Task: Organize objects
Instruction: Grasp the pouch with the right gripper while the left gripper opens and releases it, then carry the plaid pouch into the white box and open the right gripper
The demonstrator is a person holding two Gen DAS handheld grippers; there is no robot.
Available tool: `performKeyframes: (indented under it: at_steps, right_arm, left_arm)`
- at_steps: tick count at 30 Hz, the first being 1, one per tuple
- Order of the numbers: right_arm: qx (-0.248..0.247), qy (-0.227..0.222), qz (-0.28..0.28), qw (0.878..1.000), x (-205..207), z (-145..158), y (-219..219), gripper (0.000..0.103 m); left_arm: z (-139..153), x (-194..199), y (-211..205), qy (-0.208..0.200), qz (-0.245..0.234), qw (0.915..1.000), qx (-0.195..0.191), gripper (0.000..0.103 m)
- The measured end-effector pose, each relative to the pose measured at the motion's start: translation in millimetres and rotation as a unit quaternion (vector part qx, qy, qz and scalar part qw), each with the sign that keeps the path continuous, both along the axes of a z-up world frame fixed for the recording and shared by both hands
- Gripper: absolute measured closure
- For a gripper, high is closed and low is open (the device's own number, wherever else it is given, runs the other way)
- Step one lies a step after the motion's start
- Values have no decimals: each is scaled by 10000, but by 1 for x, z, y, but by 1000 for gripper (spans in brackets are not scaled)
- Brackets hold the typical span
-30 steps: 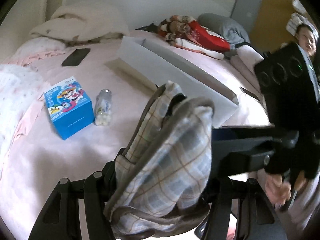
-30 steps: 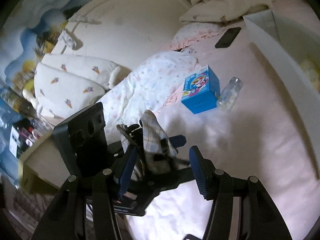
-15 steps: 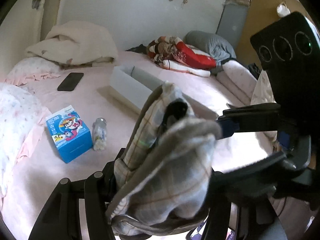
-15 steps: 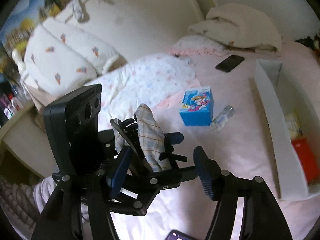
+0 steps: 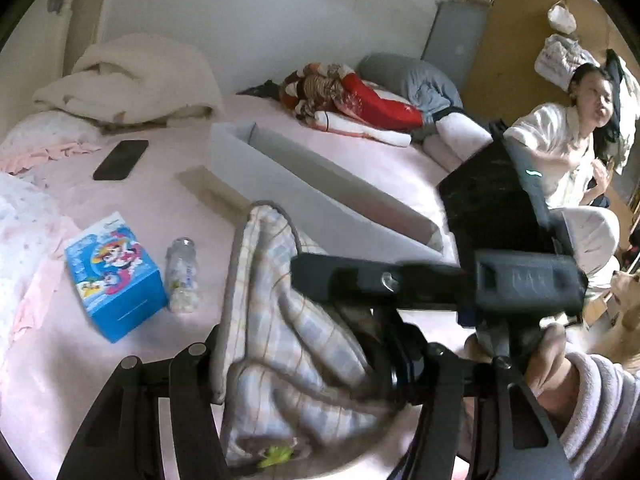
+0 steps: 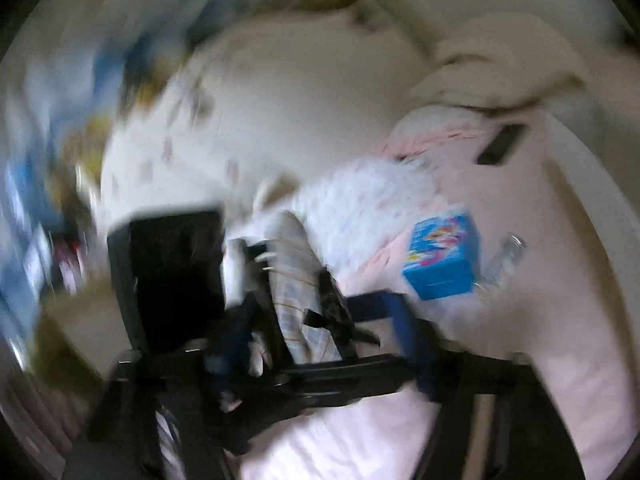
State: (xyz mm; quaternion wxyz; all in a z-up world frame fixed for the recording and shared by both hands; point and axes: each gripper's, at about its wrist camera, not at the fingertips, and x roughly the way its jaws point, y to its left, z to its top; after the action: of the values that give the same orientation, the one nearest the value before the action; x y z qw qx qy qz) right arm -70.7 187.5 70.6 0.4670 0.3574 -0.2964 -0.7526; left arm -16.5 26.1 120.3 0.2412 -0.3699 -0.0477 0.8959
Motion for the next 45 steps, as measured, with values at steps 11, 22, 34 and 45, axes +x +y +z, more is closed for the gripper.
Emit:
performKeyframes:
  at_steps: [11, 22, 34, 45]
  right_arm:
    - [125, 28, -534, 9985, -20, 2, 13, 98]
    - [-230, 173, -940, 9952, -19, 9, 35, 98]
    - [-584, 75, -1696, 9838, -13, 12, 80, 98]
    - [-780, 878, -2625, 9578, 2, 44, 124, 99]
  left_arm:
    - [-9, -17, -4, 109, 780, 9963, 343, 42]
    - [7, -19, 3, -169, 406, 9952, 877, 43]
    - [9, -17, 28, -24, 410, 9963, 758, 34]
    - [30, -9, 34, 442, 767, 9957, 266, 33]
